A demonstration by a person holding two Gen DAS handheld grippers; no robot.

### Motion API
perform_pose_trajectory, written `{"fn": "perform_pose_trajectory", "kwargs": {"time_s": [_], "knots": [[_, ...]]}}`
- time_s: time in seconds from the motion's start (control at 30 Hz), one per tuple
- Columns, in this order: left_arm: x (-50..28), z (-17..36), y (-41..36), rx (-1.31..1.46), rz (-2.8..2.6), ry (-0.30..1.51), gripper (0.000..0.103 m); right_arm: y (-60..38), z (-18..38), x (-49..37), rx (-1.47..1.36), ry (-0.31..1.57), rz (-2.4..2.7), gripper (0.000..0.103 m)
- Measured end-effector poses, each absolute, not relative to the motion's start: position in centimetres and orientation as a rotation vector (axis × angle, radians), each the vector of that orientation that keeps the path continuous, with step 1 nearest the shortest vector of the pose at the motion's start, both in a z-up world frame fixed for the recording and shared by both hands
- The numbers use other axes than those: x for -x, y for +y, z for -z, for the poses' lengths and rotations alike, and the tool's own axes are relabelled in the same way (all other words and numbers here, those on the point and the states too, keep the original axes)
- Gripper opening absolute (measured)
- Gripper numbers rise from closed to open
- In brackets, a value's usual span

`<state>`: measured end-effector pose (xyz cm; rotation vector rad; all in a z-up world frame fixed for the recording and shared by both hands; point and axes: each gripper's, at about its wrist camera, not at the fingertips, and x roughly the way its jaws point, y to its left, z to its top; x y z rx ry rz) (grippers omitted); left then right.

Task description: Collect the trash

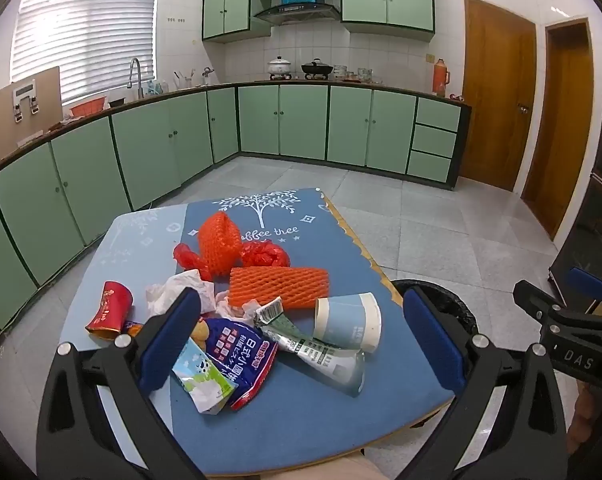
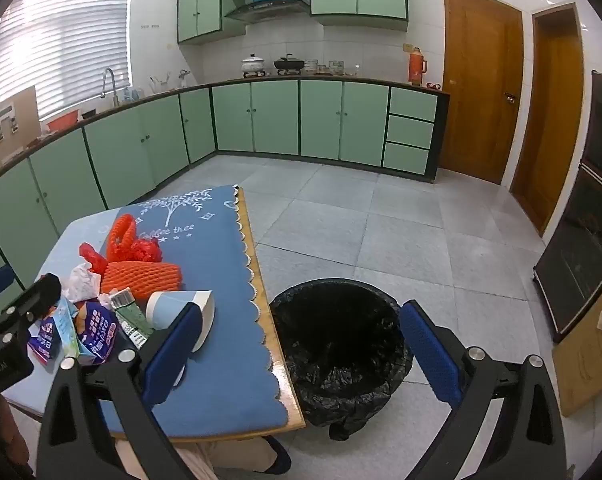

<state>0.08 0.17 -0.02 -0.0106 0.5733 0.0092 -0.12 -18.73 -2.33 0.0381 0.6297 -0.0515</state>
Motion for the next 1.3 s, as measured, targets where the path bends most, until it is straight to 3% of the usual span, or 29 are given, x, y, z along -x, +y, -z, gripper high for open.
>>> {"fn": "perform_pose_trajectory", "kwargs": {"time_s": [1.3], "knots": [[0.0,-0.1,0.2,0.005,-0.017,0.571,0.098,-18.7,2.4,0.1,-0.042,0.623,0.05,0.097]]}}
